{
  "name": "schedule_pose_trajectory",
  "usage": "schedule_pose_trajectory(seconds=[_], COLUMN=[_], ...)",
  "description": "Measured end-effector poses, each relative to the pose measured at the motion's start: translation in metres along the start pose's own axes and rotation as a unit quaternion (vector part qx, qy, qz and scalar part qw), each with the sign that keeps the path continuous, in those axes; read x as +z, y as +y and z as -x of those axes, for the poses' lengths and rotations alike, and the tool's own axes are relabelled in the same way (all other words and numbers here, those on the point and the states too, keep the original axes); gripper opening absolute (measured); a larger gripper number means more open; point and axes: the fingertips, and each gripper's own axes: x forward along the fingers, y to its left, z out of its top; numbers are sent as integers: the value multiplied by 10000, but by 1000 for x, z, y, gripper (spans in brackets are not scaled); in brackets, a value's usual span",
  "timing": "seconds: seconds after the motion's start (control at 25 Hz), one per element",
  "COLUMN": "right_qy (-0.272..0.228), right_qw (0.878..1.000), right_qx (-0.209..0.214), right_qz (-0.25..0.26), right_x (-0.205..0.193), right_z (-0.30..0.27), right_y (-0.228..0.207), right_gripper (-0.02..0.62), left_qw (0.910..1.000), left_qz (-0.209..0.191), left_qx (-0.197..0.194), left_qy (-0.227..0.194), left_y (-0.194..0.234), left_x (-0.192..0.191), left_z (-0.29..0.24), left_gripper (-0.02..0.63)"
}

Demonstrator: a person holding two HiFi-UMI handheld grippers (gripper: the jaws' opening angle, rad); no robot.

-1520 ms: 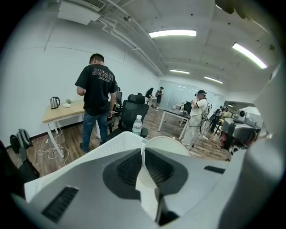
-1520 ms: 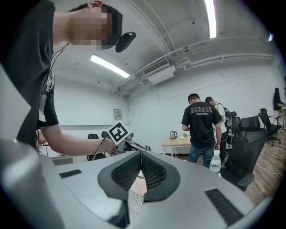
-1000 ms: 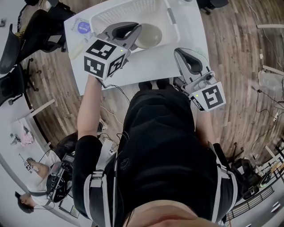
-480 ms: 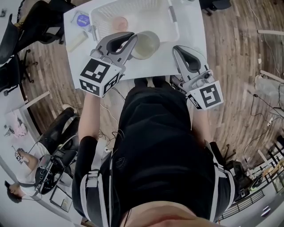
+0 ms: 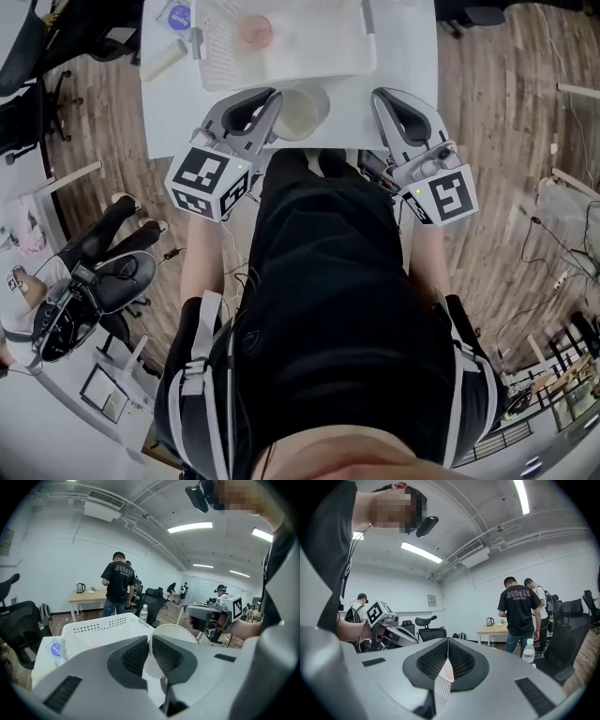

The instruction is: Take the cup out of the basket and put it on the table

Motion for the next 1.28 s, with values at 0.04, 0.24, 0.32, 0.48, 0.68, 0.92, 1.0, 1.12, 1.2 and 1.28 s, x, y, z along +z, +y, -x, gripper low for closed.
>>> schedule_pose_trajectory(seconds=[0.04, 0.24, 0.32, 0.48, 0.68, 0.92, 1.0, 1.12, 1.2, 1.28], right_qy=[-2, -15, -24, -25, 28, 150, 205, 267, 307, 341], right_qw=[10000, 10000, 9999, 9996, 9992, 9981, 9975, 9965, 9958, 9950], right_qx=[12, -41, -123, -269, -366, -565, -660, -787, -858, -936], right_qz=[12, 57, 61, 96, 164, 202, 177, 125, 94, 70], right_x=[-1, -3, -3, -1, 1, -10, -14, -21, -25, -28], right_z=[1, 9, 10, 15, 19, 33, 40, 51, 58, 66], right_y=[0, 11, 18, 44, 91, 133, 145, 161, 172, 181], right_gripper=[20, 20, 20, 20, 20, 20, 20, 20, 20, 20], left_qw=[10000, 9998, 9997, 9997, 9996, 9988, 9982, 9973, 9967, 9960], left_qz=[21, 76, 36, 29, 35, 107, 184, 185, 172, 175], left_qx=[32, 109, 141, 148, 167, 289, 301, 355, 403, 441], left_qy=[18, 152, 199, 176, 203, 389, 483, 620, 688, 763], left_y=[-2, -4, -1, 8, 23, 43, 48, 55, 60, 64], left_x=[-4, -28, -38, -58, -88, -136, -150, -167, -177, -188], left_z=[1, 9, 13, 25, 38, 33, 30, 25, 23, 19], left_gripper=[48, 48, 48, 48, 48, 48, 48, 48, 48, 48])
